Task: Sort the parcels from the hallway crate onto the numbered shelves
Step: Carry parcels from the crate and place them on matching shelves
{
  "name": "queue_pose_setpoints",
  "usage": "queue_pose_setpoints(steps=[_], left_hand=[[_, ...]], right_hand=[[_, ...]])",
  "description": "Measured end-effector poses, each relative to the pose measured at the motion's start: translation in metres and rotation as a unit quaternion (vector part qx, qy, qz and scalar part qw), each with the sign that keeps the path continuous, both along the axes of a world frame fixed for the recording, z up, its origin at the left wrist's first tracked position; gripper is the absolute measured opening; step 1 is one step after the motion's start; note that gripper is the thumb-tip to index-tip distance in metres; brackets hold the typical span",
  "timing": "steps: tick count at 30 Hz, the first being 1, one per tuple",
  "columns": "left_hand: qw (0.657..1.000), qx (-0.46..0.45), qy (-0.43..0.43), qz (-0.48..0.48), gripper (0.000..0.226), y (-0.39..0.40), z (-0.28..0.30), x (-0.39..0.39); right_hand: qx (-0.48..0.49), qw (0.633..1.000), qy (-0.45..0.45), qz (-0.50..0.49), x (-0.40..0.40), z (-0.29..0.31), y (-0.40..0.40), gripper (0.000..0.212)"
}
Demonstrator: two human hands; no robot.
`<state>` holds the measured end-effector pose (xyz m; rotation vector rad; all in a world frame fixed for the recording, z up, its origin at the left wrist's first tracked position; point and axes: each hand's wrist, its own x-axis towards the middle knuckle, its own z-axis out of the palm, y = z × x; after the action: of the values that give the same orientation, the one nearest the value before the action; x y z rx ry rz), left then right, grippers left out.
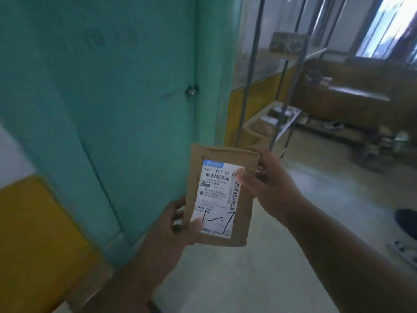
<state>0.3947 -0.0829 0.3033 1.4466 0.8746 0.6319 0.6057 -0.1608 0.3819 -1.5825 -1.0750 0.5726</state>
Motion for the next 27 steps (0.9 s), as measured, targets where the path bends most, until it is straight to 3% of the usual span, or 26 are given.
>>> queue_pose_setpoints(steps=[11,16,21,27], left_hand=[[0.999,0.011,-0.013,-0.050,0.079,0.013,0.017,0.243],[0.995,0.018,0.039,-0.087,0.063,0.050,-0.004,0.333],[0.977,0.039,0.074,-0.197,0.029,0.081,-0.022,0.465],[0.942,0.054,0.061,-0.325,0.054,0.067,-0.010,0.630]], right_hand=[[0.007,0.996,0.027,-0.079,0.237,0.018,-0.017,0.028],[-0.021,0.988,0.073,-0.135,0.320,-0.025,0.017,0.031],[-0.069,0.962,0.044,-0.261,0.424,-0.037,0.012,0.033],[-0.115,0.921,0.016,-0.371,0.553,-0.018,-0.035,0.034]])
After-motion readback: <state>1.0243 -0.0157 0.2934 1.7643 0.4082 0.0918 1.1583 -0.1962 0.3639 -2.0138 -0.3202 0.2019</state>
